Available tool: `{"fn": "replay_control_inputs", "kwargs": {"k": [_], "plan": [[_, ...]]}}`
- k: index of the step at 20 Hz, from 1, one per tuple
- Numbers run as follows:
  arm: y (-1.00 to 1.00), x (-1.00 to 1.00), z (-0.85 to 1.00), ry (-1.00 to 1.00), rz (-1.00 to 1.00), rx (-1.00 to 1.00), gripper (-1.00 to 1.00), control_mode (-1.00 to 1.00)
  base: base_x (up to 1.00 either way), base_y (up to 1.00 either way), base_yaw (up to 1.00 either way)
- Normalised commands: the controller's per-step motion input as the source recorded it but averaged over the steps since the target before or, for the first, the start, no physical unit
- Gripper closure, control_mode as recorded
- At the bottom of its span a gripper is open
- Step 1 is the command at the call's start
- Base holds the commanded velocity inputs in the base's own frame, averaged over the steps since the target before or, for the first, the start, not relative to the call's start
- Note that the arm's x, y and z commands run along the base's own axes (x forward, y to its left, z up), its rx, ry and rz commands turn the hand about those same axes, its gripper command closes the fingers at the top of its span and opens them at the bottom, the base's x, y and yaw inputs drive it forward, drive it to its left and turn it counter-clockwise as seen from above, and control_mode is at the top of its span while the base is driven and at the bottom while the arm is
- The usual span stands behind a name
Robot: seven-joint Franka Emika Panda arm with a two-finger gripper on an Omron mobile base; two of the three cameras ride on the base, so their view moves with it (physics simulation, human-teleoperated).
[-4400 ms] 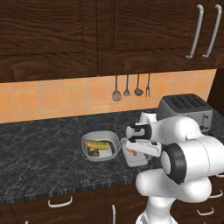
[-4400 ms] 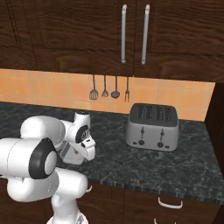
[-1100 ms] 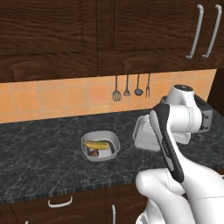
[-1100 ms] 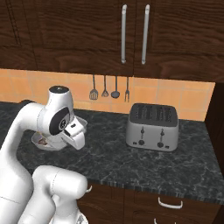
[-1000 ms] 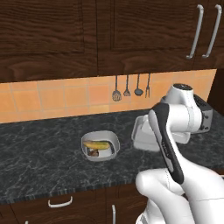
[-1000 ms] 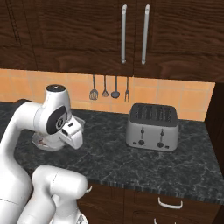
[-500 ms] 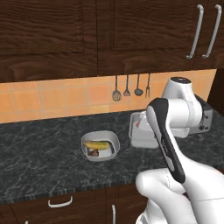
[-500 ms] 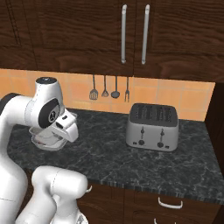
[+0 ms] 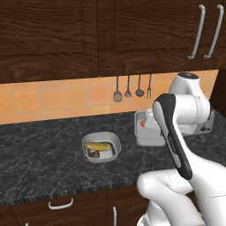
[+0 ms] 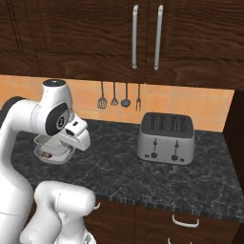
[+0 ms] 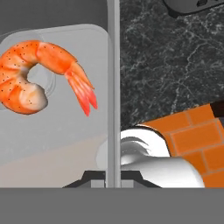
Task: Take the meat container that has the shrimp and place it on the second highest rack of the freezer. Then take the vegetable container that has the cucumber and mushroom and place it on the highest rack of the freezer.
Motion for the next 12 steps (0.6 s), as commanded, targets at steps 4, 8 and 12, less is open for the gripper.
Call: {"fn": "replay_control_inputs", "kwargs": {"k": [4, 8, 12], "plan": [[-0.09, 0.06, 0.0, 0.0, 0.01, 0.0, 1.0, -1.0, 0.0, 0.0, 0.0], [0.0, 0.0, 0.0, 0.0, 0.03, 0.0, 1.0, -1.0, 0.0, 0.0, 0.0], [0.0, 0.0, 0.0, 0.0, 0.02, 0.0, 1.0, 1.0, -0.1, 0.0, 0.01]]}}
